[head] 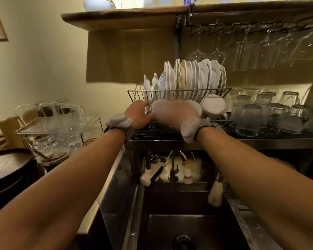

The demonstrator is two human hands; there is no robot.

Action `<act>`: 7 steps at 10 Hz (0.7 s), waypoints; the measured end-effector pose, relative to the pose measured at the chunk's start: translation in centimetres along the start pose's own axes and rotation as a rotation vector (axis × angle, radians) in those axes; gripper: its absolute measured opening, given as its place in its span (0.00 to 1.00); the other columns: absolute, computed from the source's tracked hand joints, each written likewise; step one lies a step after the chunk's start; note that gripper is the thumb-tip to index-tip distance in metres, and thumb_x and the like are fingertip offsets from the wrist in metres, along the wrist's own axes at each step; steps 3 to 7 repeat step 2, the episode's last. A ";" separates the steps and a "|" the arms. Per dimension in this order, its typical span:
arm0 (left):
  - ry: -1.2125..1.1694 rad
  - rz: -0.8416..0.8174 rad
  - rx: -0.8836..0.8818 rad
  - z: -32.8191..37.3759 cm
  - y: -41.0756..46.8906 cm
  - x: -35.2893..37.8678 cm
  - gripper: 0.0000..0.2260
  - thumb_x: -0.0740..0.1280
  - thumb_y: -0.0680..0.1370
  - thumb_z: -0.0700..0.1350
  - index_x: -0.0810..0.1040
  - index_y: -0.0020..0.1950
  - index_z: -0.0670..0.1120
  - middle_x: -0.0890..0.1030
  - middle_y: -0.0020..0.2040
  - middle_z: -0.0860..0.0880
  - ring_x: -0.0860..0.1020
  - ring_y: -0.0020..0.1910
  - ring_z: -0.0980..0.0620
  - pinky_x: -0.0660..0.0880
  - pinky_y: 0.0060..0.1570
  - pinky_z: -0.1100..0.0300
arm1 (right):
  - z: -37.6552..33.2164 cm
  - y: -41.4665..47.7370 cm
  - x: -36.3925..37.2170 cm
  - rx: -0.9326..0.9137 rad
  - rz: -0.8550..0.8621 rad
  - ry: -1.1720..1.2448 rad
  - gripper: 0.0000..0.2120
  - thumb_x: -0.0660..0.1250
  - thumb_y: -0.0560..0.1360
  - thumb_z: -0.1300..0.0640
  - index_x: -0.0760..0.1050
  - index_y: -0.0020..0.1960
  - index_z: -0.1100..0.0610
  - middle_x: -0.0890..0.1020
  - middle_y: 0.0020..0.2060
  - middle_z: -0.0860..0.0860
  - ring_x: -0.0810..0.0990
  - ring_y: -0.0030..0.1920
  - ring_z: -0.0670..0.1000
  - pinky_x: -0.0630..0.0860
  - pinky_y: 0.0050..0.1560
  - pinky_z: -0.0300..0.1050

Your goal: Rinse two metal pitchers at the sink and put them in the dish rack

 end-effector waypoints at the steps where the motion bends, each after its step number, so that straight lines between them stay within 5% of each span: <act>1: -0.040 0.043 0.008 3.1 -1.4 -0.1 0.22 0.66 0.76 0.56 0.75 0.66 0.47 0.77 0.65 0.46 0.76 0.62 0.47 0.73 0.61 0.52 | 1.3 -2.7 -2.2 0.009 0.000 0.111 0.28 0.69 0.71 0.40 0.73 0.64 0.54 0.79 0.58 0.53 0.78 0.58 0.54 0.74 0.55 0.46; 2: -0.263 0.048 -0.049 6.1 -2.8 -0.8 0.17 0.64 0.77 0.56 0.81 0.57 0.45 0.83 0.55 0.46 0.81 0.51 0.50 0.77 0.56 0.51 | 2.6 -4.9 -4.8 0.045 0.036 0.344 0.23 0.64 0.75 0.41 0.80 0.54 0.60 0.84 0.50 0.54 0.82 0.50 0.54 0.77 0.54 0.49; 7: -0.263 0.048 -0.049 6.1 -2.8 -0.8 0.17 0.64 0.77 0.56 0.81 0.57 0.45 0.83 0.55 0.46 0.81 0.51 0.50 0.77 0.56 0.51 | 2.6 -4.9 -4.8 0.045 0.036 0.344 0.23 0.64 0.75 0.41 0.80 0.54 0.60 0.84 0.50 0.54 0.82 0.50 0.54 0.77 0.54 0.49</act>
Point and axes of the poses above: each hand's wrist, its own y-axis towards the middle knuckle, its own x-axis out of the palm, z = x × y, the point moved 2 cm from there along y, towards the middle knuckle
